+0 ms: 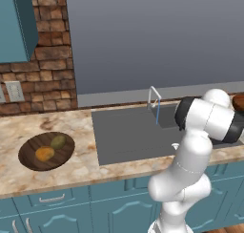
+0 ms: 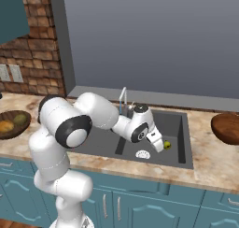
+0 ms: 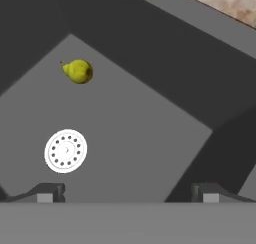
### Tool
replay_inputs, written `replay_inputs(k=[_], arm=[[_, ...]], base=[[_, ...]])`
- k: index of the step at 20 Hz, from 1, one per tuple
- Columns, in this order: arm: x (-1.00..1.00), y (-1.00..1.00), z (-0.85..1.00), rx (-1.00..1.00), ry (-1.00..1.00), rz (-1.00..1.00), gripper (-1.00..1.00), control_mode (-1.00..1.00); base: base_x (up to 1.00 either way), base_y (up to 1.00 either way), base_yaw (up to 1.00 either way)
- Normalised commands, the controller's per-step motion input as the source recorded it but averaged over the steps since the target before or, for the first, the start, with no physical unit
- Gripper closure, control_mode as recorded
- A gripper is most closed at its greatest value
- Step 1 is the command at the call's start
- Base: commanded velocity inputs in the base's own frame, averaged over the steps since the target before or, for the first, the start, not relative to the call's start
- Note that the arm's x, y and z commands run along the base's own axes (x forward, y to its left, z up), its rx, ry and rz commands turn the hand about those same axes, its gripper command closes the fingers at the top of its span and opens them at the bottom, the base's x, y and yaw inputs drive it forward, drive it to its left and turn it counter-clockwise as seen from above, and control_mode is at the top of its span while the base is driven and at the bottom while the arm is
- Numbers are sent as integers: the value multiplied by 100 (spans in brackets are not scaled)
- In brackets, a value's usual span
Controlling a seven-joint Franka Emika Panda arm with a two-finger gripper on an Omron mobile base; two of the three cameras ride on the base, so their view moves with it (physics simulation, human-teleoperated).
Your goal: Pick the potatos from the sink and place them in one bowl. Place the pear in the other bowl. Then turn off the sink faucet.
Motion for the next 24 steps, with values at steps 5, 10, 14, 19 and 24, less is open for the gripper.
replay_inputs(k=[5, 10, 14, 19, 24], arm=[[34, -16, -16, 0, 0, 0, -100, -100], [31, -18, -21, 0, 0, 0, -100, -100], [29, -17, -23, 0, 0, 0, -100, -100], [26, -20, -23, 0, 0, 0, -100, -100], [28, -14, -15, 2, 0, 1, -100, -100]], base=[[0, 0, 0], [0, 0, 0], [0, 0, 0], [0, 0, 0], [0, 0, 0]])
